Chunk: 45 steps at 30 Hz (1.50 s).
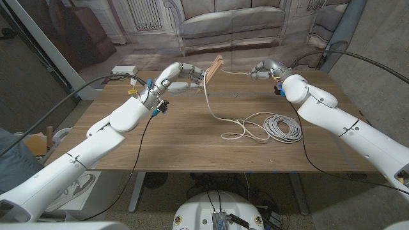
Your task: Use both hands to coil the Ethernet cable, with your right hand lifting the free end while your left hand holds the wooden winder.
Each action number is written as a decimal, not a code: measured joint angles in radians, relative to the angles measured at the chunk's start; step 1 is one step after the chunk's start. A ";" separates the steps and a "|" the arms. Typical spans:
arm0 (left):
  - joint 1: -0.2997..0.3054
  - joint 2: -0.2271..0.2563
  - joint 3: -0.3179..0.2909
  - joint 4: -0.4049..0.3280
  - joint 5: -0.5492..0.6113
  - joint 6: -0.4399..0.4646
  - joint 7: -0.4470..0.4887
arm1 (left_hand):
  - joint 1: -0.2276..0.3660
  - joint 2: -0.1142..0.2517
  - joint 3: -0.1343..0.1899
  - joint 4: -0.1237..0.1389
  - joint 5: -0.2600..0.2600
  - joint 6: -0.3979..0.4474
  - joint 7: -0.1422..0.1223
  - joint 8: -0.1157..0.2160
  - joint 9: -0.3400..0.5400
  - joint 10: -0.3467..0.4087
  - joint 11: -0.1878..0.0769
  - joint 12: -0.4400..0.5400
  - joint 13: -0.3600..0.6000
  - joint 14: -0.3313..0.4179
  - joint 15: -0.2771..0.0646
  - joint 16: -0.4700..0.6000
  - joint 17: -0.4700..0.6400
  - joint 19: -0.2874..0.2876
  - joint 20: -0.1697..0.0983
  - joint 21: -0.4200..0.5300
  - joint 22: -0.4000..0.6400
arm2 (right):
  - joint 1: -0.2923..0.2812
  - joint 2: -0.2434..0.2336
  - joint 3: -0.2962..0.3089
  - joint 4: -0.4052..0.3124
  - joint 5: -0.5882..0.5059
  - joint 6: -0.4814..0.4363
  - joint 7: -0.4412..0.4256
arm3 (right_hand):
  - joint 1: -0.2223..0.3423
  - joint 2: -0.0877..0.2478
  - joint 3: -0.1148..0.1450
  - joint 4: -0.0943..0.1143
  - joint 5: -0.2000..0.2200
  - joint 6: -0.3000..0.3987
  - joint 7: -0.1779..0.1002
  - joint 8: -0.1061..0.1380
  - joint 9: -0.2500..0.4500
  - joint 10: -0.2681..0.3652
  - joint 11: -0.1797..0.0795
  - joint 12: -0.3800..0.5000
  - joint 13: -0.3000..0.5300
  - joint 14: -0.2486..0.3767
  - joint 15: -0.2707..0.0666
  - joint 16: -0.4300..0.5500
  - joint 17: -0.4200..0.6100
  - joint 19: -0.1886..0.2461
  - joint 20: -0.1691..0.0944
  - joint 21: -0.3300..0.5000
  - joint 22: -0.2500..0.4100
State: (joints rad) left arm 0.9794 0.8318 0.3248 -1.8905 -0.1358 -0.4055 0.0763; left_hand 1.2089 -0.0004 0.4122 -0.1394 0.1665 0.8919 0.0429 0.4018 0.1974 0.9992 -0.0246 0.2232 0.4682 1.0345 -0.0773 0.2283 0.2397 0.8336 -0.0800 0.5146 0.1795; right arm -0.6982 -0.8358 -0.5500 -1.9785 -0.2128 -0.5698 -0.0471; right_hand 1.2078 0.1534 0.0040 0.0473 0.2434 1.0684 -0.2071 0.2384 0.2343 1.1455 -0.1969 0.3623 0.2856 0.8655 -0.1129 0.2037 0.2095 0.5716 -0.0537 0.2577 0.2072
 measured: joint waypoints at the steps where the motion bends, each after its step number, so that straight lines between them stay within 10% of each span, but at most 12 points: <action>1: 0.004 -0.005 -0.006 -0.001 0.008 0.004 0.014 | 0.000 0.000 0.000 0.000 0.000 0.000 0.000 0.000 0.000 0.000 0.000 0.000 0.001 0.000 0.000 0.000 0.000 0.000 0.000 0.000 0.000 | -0.023 -0.011 0.011 -0.016 0.005 -0.007 -0.014 | 0.000 0.000 0.000 0.000 0.000 0.000 0.000 0.000 0.000 0.000 0.000 0.000 -0.001 0.002 -0.002 0.000 0.000 0.007 0.000 0.000 0.000; 20: -0.062 -0.076 0.041 0.008 0.221 0.171 0.177 | 0.000 0.000 0.000 0.000 0.000 0.000 0.000 0.002 0.000 0.000 0.000 0.000 0.011 0.000 0.000 0.005 -0.001 0.002 -0.002 0.003 0.000 | -0.350 -0.155 0.173 -0.302 0.067 -0.087 -0.186 | 0.000 0.000 -0.004 0.004 -0.001 0.000 0.000 -0.001 0.001 0.011 0.000 0.000 0.000 0.014 -0.003 0.000 0.000 0.012 0.002 0.000 0.000; 45: -0.218 -0.172 0.162 0.066 0.289 0.331 0.200 | 0.000 0.000 0.000 0.000 0.000 0.000 0.000 -0.001 0.000 0.000 0.000 -0.008 0.017 0.000 0.000 0.007 0.000 0.004 -0.004 0.008 0.000 | -0.525 -0.308 0.226 -0.524 0.028 0.005 -0.232 | 0.016 -0.003 -0.008 0.008 -0.004 0.000 0.000 0.003 0.010 0.011 0.000 0.000 0.000 0.027 -0.006 0.000 0.000 0.017 -0.003 0.000 0.000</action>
State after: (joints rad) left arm 0.7611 0.6600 0.4864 -1.8249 0.1536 -0.0743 0.2762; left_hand 1.2089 -0.0004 0.4122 -0.1394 0.1666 0.8921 0.0428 0.4008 0.1978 0.9992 -0.0248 0.2154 0.4852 1.0346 -0.0772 0.2349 0.2396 0.8376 -0.0836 0.5223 0.1793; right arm -1.2228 -1.1440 -0.3238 -2.5023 -0.1850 -0.5649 -0.2794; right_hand 1.2238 0.1507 -0.0044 0.0554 0.2391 1.0681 -0.2074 0.2410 0.2443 1.1561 -0.1968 0.3622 0.2858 0.8922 -0.1185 0.2038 0.2096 0.5890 -0.0572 0.2580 0.2076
